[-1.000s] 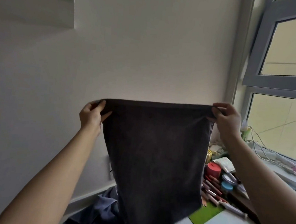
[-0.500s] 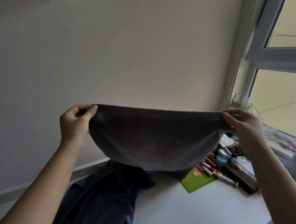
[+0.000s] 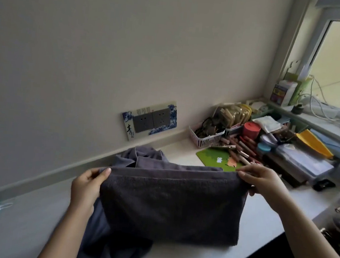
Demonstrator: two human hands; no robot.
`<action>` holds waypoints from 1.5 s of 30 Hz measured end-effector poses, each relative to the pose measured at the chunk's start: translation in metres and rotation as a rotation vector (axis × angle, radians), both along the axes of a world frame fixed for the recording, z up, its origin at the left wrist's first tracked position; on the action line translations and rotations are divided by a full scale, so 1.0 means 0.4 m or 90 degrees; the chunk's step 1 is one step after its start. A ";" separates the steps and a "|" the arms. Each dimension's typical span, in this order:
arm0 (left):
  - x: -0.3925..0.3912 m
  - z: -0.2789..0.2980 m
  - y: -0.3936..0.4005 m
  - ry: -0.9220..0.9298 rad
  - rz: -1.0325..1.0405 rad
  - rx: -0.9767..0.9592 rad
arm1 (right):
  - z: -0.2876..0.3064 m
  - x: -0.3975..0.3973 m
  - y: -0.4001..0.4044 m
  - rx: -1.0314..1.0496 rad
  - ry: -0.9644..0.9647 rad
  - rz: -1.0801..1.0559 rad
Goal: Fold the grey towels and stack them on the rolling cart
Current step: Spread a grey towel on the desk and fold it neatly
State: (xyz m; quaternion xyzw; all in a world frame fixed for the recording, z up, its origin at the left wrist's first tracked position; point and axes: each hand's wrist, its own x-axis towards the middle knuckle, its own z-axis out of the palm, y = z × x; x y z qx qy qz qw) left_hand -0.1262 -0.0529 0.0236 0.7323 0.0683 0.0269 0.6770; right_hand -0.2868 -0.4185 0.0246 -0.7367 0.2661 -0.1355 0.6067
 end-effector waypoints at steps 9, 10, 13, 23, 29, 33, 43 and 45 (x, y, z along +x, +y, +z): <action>0.150 -0.178 -0.066 0.077 -0.056 0.074 | -0.179 0.127 -0.049 0.043 0.110 -0.036; 0.181 -0.188 -0.086 0.076 -0.065 0.082 | -0.195 0.153 -0.062 0.044 0.110 -0.053; 0.277 -0.212 -0.150 0.054 -0.075 0.090 | -0.236 0.237 -0.101 0.033 0.090 -0.109; 0.457 -0.425 -0.253 0.028 -0.151 0.360 | -0.481 0.403 -0.172 -0.096 0.197 -0.157; 0.452 -0.421 -0.257 -0.062 -0.167 0.471 | -0.473 0.424 -0.156 -0.220 0.219 -0.145; 0.410 -0.439 -0.232 -0.057 -0.174 0.584 | -0.500 0.425 -0.132 -0.351 0.264 -0.115; 0.401 -0.388 -0.198 0.228 -0.288 0.425 | -0.477 0.427 0.006 -0.446 0.270 -0.230; 0.396 -0.384 -0.180 0.283 -0.352 0.355 | -0.469 0.429 0.079 -0.428 0.185 -0.217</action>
